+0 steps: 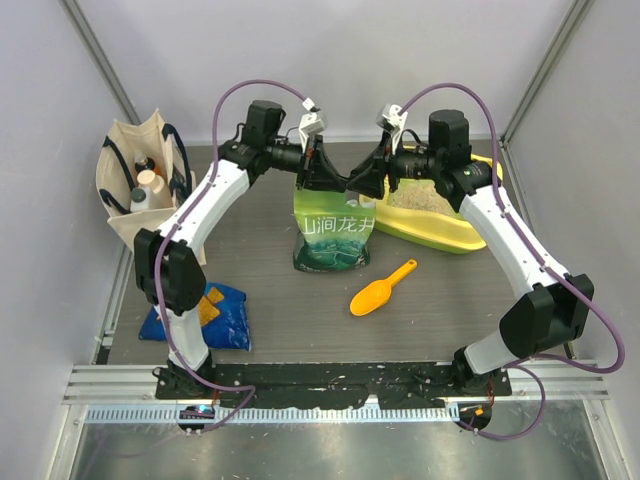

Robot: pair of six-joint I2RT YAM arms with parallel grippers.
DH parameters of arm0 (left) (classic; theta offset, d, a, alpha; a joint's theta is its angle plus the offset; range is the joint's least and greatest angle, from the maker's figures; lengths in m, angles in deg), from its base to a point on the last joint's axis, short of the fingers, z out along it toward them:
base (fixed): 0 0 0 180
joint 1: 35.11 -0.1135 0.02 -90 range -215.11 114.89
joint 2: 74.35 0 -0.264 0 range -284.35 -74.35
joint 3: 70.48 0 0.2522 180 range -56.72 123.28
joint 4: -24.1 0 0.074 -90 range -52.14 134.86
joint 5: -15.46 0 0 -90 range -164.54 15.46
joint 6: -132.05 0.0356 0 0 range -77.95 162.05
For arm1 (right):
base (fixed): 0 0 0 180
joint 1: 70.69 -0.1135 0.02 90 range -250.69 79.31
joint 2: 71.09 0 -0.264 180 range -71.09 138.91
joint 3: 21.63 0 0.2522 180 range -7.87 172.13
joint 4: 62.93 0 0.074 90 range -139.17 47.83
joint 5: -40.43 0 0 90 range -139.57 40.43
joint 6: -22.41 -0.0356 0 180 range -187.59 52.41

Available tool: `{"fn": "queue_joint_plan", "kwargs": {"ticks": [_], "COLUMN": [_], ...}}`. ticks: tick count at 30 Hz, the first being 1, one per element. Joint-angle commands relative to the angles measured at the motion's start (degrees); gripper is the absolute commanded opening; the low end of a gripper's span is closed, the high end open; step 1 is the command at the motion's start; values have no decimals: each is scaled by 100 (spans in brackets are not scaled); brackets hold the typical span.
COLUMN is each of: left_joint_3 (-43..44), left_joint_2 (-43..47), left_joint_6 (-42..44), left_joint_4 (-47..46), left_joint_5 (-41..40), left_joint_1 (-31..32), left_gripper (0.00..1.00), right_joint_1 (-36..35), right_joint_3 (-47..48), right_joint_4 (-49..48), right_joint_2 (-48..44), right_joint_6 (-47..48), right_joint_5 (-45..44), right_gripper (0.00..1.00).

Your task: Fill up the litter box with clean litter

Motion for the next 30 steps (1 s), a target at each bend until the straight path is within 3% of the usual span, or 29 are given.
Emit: {"fn": "queue_joint_plan", "kwargs": {"ticks": [1, 10, 13, 15, 16, 17, 18, 21, 26, 27, 30], "left_joint_3": [48, 39, 47, 56, 56, 56, 56, -48, -330, -444, -716], "left_joint_2": [4, 4, -14, -31, -31, -31, -23, 82, 276, 337, 565], "left_joint_6": [-106, -123, -149, -167, -158, -167, -202, -123, -350, -473, -642], "left_joint_4": [-222, -213, -222, -213, -222, -222, -222, -274, -748, -1063, -1591], "left_joint_5": [209, 182, 182, 165, 156, 78, -19, -439, -1047, -1222, -1539], "left_joint_1": [-19, -28, -28, -37, -37, -37, -28, -37, -98, -150, -212], "left_gripper": [0, 0, 0, 0, 2, 10, 32, 53, 62, 67, 67], "right_joint_1": [5, 14, 14, 14, 22, 22, 22, 162, 444, 488, 681], "right_joint_3": [105, 255, 325, 430, 448, 448, 465, 658, 843, 870, 975], "right_joint_4": [-465, 9, 106, 150, 133, 98, 11, 1, 245, 360, 1027], "right_joint_2": [-147, 11, 82, 169, 178, 187, 196, 310, 442, 442, 468], "right_joint_6": [-238, 7, 25, -62, -89, -167, -325, -729, -889, -776, -30], "right_joint_5": [24, 183, 271, 349, 333, 280, 236, -45, 129, 139, 95], "right_gripper": [59, 50, 39, 21, 9, 5, 2, 2, 2, 2, 2]}}
